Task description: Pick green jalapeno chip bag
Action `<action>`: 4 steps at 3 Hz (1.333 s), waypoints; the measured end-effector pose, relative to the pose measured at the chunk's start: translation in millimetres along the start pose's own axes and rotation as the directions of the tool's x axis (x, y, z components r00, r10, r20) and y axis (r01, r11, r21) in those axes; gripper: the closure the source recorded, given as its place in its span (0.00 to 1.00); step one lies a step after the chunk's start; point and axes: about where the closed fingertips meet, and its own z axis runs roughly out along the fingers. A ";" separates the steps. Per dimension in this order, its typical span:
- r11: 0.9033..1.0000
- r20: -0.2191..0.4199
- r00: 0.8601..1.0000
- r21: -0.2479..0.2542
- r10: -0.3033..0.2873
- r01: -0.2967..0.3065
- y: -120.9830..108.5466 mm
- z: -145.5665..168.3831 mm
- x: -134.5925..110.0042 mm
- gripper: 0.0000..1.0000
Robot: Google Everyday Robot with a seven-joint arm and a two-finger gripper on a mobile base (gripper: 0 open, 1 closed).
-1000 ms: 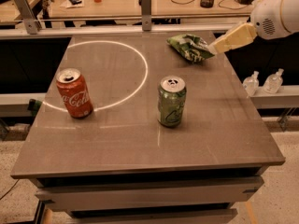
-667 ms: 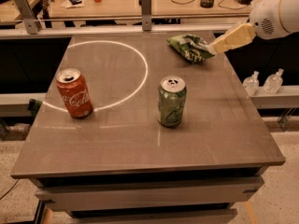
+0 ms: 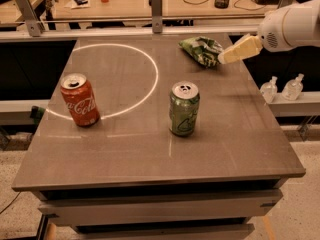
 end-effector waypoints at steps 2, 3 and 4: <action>1.000 -0.044 0.999 -0.015 0.003 -0.004 -0.6 49.5 21.5 0.00; 0.999 -0.038 0.999 -0.049 -0.006 0.004 4.0 70.5 21.8 0.00; 0.996 -0.024 1.000 -0.086 -0.019 0.017 13.3 93.7 16.0 0.00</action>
Offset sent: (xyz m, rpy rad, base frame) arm 0.0485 0.0049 -0.0680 -0.0351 0.0855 -0.0064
